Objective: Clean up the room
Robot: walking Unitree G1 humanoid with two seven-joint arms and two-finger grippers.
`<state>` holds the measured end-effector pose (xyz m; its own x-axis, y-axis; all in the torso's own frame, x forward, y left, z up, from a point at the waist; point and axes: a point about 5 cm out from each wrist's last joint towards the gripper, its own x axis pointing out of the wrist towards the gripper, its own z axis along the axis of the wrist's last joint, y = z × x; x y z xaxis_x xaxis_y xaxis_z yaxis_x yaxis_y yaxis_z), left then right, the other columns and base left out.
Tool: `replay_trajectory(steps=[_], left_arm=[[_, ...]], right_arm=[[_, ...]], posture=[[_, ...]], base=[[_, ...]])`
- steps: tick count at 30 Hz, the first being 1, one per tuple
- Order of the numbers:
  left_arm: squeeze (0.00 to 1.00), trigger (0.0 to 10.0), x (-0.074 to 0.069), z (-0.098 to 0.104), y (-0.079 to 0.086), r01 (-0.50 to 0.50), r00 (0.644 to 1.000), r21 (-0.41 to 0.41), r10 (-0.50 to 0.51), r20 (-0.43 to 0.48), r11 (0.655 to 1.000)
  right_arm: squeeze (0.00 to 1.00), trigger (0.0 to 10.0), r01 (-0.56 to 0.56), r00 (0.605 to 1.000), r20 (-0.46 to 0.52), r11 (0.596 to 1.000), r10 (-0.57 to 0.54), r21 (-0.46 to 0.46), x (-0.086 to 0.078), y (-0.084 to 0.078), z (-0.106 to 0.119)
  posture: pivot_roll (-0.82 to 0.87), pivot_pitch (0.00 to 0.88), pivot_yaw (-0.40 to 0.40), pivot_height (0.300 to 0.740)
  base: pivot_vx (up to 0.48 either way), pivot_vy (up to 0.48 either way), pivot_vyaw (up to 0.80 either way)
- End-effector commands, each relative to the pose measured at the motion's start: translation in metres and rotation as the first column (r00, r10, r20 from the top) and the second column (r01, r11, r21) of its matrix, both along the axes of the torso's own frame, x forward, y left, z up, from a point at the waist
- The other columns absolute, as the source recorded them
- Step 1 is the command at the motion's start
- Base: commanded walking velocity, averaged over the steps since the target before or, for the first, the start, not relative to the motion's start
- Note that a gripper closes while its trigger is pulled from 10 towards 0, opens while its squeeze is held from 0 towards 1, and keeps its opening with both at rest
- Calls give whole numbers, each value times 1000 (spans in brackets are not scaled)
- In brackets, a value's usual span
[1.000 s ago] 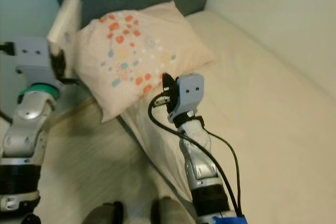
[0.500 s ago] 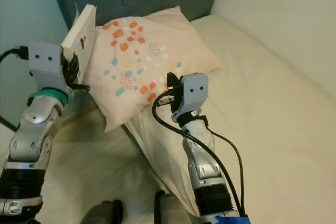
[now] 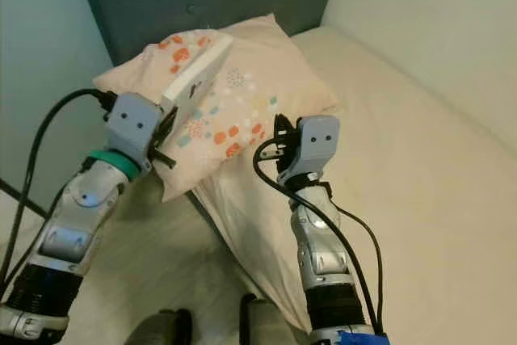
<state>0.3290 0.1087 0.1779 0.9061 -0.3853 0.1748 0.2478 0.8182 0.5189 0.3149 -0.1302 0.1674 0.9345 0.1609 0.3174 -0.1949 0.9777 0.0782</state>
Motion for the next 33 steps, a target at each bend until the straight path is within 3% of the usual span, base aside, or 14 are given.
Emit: replay_trajectory(steps=[1,3,5,10,12,14,18,22,29,33], left_arm=[[0,10000,-1,0,-12,45,997,74,-50,65,996],[0,10000,3,-5,-24,68,991,150,-84,101,986],[0,10000,8,-6,-29,63,989,170,-85,120,983],[0,10000,13,-4,-31,40,985,199,-72,155,979],[0,10000,18,-7,-34,26,977,271,-81,195,962],[0,10000,18,-7,-34,26,977,271,-81,195,962],[0,10000,22,-20,-42,42,967,394,-136,215,918],[0,10000,21,-28,-53,65,950,461,-196,242,885],[0,10000,18,-31,-66,77,921,506,-256,294,859],[0,10000,22,-26,-83,34,897,516,-254,362,856]], right_arm=[[0,10000,22,999,23,1000,-22,20,0,-3,9],[0,10000,78,995,65,996,-81,46,0,-14,23],[0,10000,107,990,90,993,-111,51,-1,-21,33],[0,10000,117,988,97,992,-121,48,-2,-25,36],[0,10000,130,987,92,991,-133,42,-5,-30,36],[0,10000,130,987,92,991,-133,42,-5,-30,36],[0,10000,187,979,72,981,-190,45,-13,-38,35],[0,10000,273,959,71,961,-275,36,-18,-50,40],[0,10000,308,948,70,951,-309,28,-22,-57,45],[0,10000,305,950,61,952,-306,17,-26,-57,46]], posture=[[-74,160,36,740],[-90,201,55,740],[-100,225,62,740],[-117,271,69,740],[-130,299,72,740],[-130,299,72,740],[-172,367,76,740],[-207,411,75,740],[-230,427,71,740],[-272,441,70,740]], base=[[0,0,0],[0,0,0],[0,0,0],[0,0,0],[0,0,0],[0,0,0],[0,0,0],[0,0,0],[0,0,0],[0,0,0]])
